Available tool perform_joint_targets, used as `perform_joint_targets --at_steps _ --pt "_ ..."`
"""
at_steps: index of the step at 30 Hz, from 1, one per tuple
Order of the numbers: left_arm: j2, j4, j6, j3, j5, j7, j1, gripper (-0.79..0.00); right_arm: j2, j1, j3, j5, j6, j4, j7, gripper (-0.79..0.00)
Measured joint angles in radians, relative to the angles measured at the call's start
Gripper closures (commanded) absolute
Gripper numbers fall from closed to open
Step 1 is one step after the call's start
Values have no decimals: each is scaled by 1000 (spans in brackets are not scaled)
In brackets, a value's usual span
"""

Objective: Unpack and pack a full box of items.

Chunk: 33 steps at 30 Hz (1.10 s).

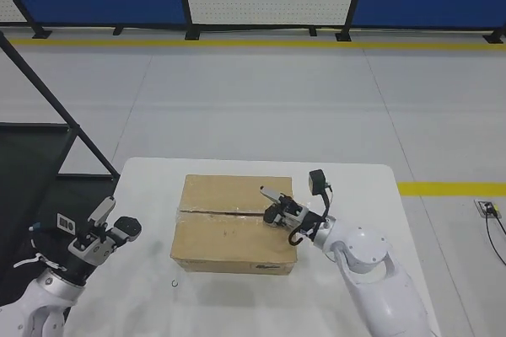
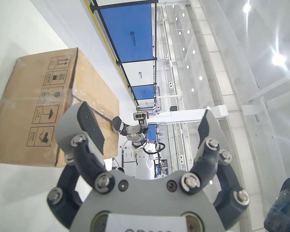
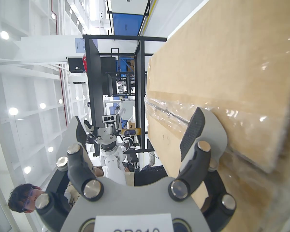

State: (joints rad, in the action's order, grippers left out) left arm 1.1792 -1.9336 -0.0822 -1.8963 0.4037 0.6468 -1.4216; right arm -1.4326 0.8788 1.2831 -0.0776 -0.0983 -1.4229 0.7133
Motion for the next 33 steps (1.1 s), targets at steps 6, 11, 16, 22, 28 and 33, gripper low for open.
perform_joint_targets --at_steps 6,11,16,22,28,33 --pt "-4 -1 -5 15 -8 -6 5 -785 15 48 53 -30 43 -33 11 -785" --pt "-8 -10 -11 30 -15 -11 9 -785 26 89 96 -58 73 -64 8 -785" --pt "-11 -13 -15 39 -20 -15 16 -785 34 116 132 -97 111 -66 4 -785" --pt "-16 -16 -18 48 -22 -16 22 -785 41 99 153 -148 138 5 20 -785" --pt "-20 -14 -19 53 -24 -18 26 -785 46 82 144 -167 137 52 34 -785" --pt "-24 -15 -25 61 -28 -18 32 -785 48 62 137 -189 144 97 40 -785"
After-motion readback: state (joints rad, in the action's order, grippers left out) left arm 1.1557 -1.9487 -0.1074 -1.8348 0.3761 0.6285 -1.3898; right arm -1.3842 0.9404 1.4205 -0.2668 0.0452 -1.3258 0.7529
